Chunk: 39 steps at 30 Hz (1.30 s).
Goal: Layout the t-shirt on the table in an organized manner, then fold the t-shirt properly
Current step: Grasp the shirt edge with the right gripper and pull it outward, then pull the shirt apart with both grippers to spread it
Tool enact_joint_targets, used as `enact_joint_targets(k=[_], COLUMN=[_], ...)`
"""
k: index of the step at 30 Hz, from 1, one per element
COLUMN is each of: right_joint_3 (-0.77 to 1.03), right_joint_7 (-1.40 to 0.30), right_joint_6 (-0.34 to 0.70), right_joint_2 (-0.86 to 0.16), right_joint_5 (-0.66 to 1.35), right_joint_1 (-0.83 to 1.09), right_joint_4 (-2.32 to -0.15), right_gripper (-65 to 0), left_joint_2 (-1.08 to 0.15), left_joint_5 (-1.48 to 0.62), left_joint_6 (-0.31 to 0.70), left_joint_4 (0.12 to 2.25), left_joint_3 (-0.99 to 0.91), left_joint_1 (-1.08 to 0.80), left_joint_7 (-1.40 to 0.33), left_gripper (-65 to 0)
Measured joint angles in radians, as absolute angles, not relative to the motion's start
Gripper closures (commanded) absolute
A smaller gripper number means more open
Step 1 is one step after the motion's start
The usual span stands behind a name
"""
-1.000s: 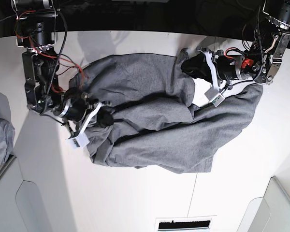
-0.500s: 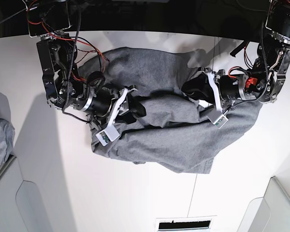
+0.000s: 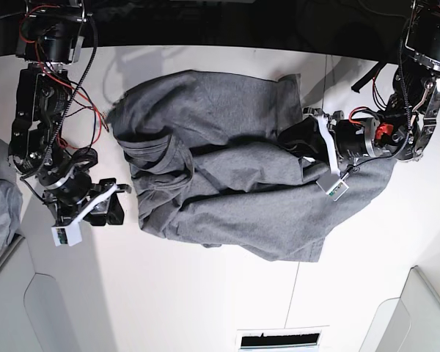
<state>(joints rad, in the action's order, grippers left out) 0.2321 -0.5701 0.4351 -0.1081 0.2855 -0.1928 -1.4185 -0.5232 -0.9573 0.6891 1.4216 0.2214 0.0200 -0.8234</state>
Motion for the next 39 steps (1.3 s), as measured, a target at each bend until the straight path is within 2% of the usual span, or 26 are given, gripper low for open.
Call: enact_joint_targets(k=[4, 10, 17, 23, 33, 39], right_joint_3=[0.24, 0.24, 0.24, 0.24, 0.242, 0.272], right_joint_7=[-0.507, -0.422, -0.385, -0.386, -0.388, -0.413], right_joint_6=[0.458, 0.477, 0.513, 0.513, 0.532, 0.537], right_joint_2=[-0.125, -0.108, -0.046, -0.035, -0.036, -0.036], right_joint_5=[0.32, 0.342, 0.34, 0.339, 0.326, 0.329], right_joint_1=[-0.191, -0.189, -0.199, -0.228, -0.263, -0.281], right_joint_4=[-1.243, -1.09, -1.066, -1.066, -1.069, -1.286], right_gripper=[-22.6, -22.6, -22.1, 0.0, 0.0, 0.0], left_joint_2=[-0.523, -0.517, -0.517, -0.517, -0.517, -0.517], left_joint_5=[-0.964, -0.966, -0.965, -0.963, -0.958, -0.919], left_joint_6=[0.689, 0.689, 0.689, 0.689, 0.689, 0.689], left_joint_4=[1.422, 1.422, 1.422, 1.422, 1.422, 1.422], left_joint_3=[0.221, 0.221, 0.221, 0.221, 0.221, 0.221], left_joint_1=[0.02, 0.02, 0.017, 0.014, 0.014, 0.007], left_joint_7=[-0.824, -0.826, -0.826, -0.826, -0.826, -0.827], left_gripper=[-21.6, -21.6, -21.6, -21.5, -21.6, -21.5])
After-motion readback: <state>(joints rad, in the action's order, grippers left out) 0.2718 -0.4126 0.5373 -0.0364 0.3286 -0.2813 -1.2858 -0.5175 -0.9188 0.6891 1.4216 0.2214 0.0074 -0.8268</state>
